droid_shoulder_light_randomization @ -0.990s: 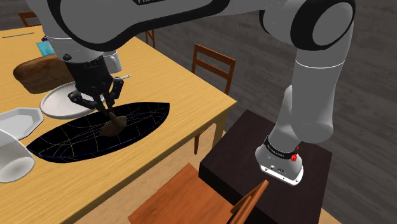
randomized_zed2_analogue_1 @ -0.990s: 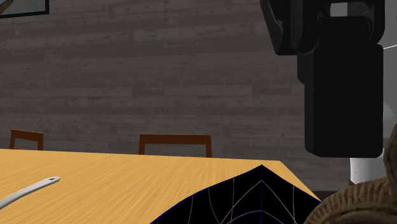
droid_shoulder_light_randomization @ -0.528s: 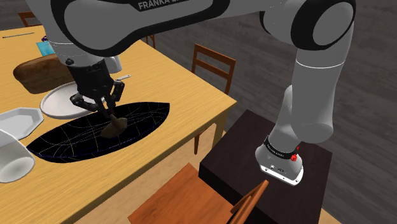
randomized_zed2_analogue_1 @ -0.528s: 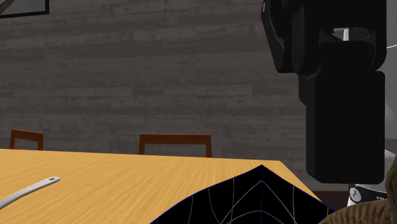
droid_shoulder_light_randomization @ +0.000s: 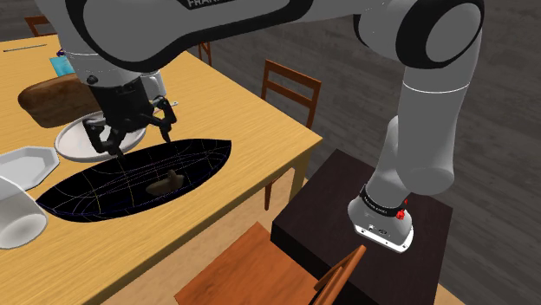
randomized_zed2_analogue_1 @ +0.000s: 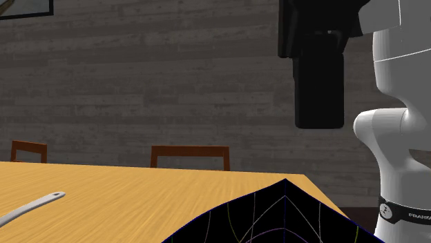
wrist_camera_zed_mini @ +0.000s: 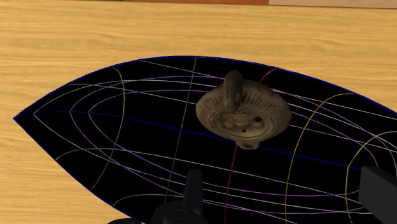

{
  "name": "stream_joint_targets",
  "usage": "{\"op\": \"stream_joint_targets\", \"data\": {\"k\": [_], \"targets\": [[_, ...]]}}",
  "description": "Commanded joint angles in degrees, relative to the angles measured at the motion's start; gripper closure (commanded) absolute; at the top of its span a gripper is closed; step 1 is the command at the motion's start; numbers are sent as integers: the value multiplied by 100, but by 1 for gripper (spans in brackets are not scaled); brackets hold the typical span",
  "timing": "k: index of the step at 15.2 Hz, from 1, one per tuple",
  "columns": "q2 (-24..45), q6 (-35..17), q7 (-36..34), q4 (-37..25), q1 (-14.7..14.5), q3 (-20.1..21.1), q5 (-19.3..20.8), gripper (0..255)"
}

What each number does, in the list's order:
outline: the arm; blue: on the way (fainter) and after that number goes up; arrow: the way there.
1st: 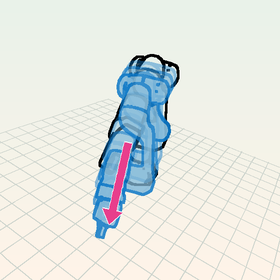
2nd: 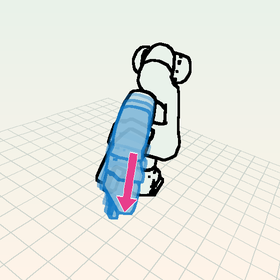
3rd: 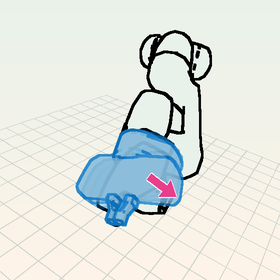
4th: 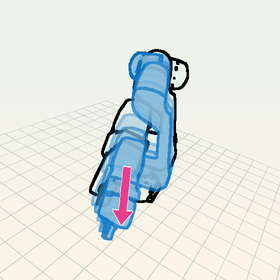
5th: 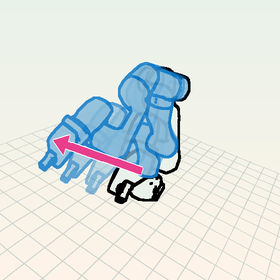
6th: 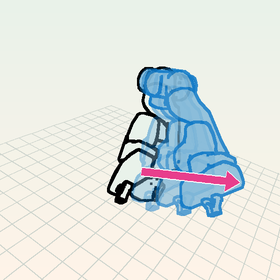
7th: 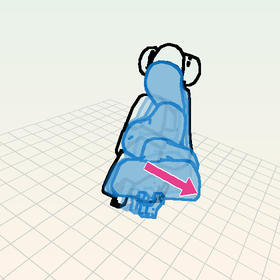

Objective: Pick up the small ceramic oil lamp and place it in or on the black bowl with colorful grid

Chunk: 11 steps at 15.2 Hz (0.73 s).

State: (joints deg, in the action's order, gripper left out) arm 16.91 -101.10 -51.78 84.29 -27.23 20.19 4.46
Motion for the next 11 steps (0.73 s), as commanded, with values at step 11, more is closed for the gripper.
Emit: {"op": "stream_joint_targets", "data": {"k": [11], "targets": [[56,664,-2,-718,-46,12,17,0]]}}
